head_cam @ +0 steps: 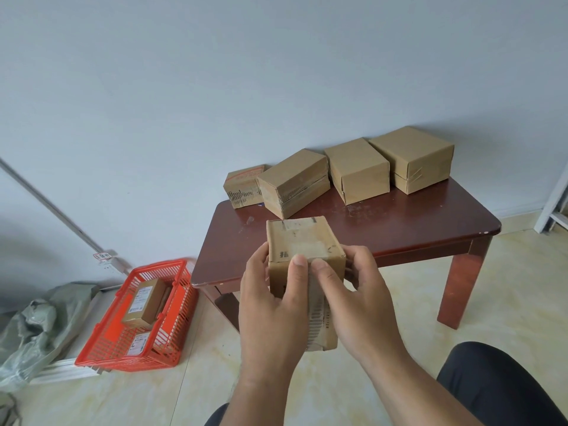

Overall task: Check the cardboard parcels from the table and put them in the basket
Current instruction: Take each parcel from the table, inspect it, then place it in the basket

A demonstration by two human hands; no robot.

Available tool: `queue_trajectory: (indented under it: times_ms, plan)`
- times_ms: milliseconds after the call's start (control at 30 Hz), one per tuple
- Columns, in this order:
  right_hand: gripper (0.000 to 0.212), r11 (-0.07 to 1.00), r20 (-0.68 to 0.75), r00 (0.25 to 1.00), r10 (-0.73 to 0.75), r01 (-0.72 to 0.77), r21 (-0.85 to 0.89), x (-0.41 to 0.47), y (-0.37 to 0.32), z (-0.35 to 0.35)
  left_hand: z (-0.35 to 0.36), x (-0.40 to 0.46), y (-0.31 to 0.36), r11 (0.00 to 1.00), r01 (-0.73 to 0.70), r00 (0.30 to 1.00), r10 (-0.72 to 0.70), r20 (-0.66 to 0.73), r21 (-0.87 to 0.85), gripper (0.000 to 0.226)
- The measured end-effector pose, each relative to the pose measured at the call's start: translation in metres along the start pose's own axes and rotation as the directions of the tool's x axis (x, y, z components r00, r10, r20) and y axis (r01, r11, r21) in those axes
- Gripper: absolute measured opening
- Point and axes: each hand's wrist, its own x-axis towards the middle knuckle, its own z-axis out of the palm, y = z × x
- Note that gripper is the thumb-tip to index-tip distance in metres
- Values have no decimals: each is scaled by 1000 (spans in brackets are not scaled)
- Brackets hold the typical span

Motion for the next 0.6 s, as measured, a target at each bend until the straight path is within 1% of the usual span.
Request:
queue_trajectory:
  times_ms: [100, 200, 300, 433, 533, 600]
  plan:
    - [20, 999, 33, 999, 41, -42, 34, 0, 1, 2, 1, 2, -1, 999, 30, 999, -29, 29, -32, 34]
    - [24, 998, 16, 998, 63, -63, 4, 3, 2, 4, 5, -3, -7, 998, 62, 998, -61, 30, -29, 40]
    - [24, 998, -21, 998, 59, -59, -28, 6, 4, 4, 9, -8, -12, 998, 59, 998, -59, 13, -36, 48]
    - [24, 999, -11, 1000, 27, -27, -46, 3, 6, 6, 8, -1, -14, 996, 59, 998, -61, -24, -65, 46]
    - [25, 999, 21, 1000, 13, -12, -36, -3, 6, 7, 5, 5, -14, 998, 47, 998, -49, -44, -39, 46]
    - [25, 999, 12, 1000, 1, -1, -35, -3, 6, 7, 4, 6, -14, 999, 24, 999, -25, -44, -23, 44]
